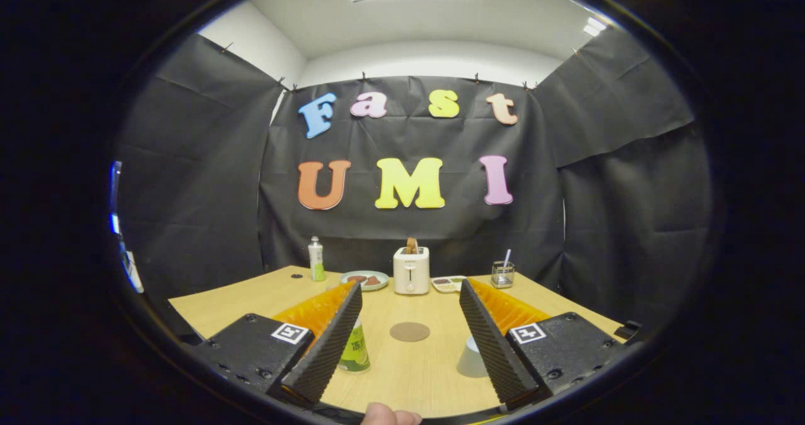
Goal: Take the bottle from table, then pour the juice into the cup, finally place the bottle on the coaster
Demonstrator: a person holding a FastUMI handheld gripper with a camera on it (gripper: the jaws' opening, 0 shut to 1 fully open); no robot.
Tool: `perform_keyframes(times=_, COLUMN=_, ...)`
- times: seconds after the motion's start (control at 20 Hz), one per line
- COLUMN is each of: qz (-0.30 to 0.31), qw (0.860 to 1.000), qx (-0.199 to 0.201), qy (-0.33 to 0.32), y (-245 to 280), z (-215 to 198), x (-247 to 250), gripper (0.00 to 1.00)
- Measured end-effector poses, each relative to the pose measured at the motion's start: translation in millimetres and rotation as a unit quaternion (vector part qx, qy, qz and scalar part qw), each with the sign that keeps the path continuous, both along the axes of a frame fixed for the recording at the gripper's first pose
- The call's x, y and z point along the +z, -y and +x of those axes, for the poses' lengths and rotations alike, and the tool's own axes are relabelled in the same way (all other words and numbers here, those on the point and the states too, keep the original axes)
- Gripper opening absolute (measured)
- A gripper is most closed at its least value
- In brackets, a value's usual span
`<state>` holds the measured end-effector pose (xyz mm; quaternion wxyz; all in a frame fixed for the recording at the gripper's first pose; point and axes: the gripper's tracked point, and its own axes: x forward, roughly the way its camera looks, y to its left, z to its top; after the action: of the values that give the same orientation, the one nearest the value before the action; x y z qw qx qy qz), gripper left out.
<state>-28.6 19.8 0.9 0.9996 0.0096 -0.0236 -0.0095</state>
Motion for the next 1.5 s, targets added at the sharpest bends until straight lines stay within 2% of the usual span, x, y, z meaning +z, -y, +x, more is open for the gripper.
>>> perform_keyframes(times=0.4, qz=0.011, qw=1.000, qx=0.018, qy=-0.009, y=-23, z=-2, x=-15, gripper=1.00)
perform_keyframes(times=0.75, qz=0.007, qw=0.999, qx=0.017, qy=-0.049, y=-46, z=3, x=-56, gripper=1.00)
perform_keyframes(times=1.3, qz=0.002, qw=0.996, qx=0.016, qy=-0.089, y=-67, z=41, x=-106, gripper=1.00)
perform_keyframes(times=1.5, qz=0.006, qw=0.994, qx=0.029, qy=-0.110, y=-80, z=61, x=-125, gripper=1.00)
